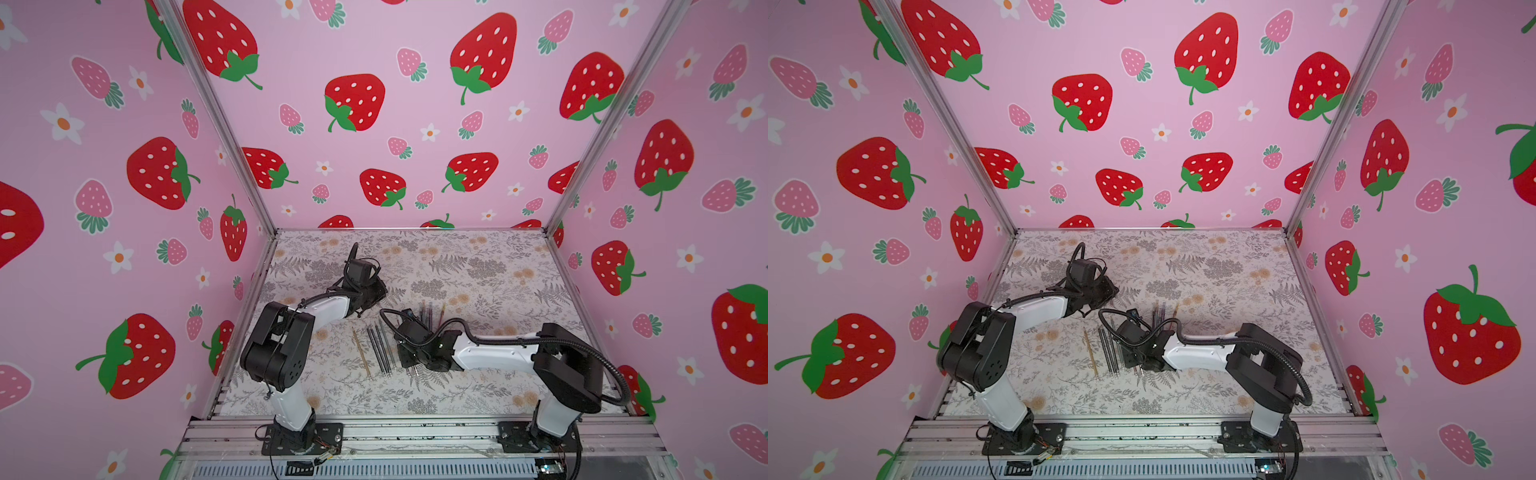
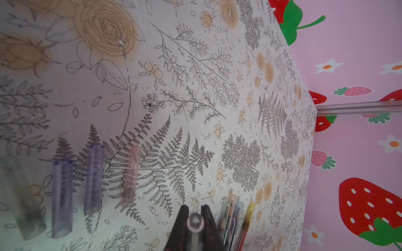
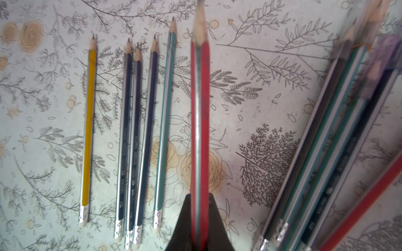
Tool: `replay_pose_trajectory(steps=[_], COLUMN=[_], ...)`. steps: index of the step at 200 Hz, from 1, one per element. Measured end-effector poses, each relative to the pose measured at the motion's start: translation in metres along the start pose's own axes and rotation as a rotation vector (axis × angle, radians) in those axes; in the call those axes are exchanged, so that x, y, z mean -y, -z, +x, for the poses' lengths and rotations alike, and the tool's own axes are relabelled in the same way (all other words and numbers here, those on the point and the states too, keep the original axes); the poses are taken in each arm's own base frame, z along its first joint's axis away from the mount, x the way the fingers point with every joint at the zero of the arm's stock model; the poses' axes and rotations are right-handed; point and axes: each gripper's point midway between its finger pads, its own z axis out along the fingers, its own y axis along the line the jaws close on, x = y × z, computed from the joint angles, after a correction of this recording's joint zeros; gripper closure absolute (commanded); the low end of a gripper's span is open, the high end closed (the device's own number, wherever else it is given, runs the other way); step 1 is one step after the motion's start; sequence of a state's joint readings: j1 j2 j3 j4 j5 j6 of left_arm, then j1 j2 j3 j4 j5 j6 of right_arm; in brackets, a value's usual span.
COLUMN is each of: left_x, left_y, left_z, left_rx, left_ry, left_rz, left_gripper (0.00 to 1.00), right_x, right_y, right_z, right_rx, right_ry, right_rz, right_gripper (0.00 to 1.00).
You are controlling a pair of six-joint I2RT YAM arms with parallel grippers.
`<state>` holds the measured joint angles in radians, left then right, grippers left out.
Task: Remove the protective cover of the pencils
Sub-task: Place the pencil at the center of the board.
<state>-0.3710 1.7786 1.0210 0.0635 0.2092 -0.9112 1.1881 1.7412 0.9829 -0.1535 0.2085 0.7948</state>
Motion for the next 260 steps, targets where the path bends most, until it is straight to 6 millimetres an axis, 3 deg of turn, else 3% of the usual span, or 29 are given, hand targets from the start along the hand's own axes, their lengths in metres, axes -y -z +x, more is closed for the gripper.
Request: replay_pose_trajectory(steps=[74,121,230,260], left_x=[-0.009,-0.017,-0.022,-0.026], left_y=[-0.029,-0.03,-0.029,-0.033], left_z=[0.009,0.011,0.012,0.013], left_rx=[-0.077,-0.093,-0.092,-0.098], left_ry=[-0.039,-0.046,-0.071,-0.075], left_rz=[-0.102,-0.154,-0.21,-0.23], left_gripper=[1.0,1.0,0.86,0.85], right_x=[0.014,0.011,0.01,0.009], right_y=[-0.02,-0.023,-0.024,-0.023], right_z=[0.003,0.0,-0.002,-0.002], right_rx=[-0.058,-0.065,-0.07,-0.072], right_ry=[-0.061,-0.082,-0.087,-0.085], right_rz=[0.019,0.004,-0.005,-0.005], right_gripper=[1.0,1.0,0.82,0.81])
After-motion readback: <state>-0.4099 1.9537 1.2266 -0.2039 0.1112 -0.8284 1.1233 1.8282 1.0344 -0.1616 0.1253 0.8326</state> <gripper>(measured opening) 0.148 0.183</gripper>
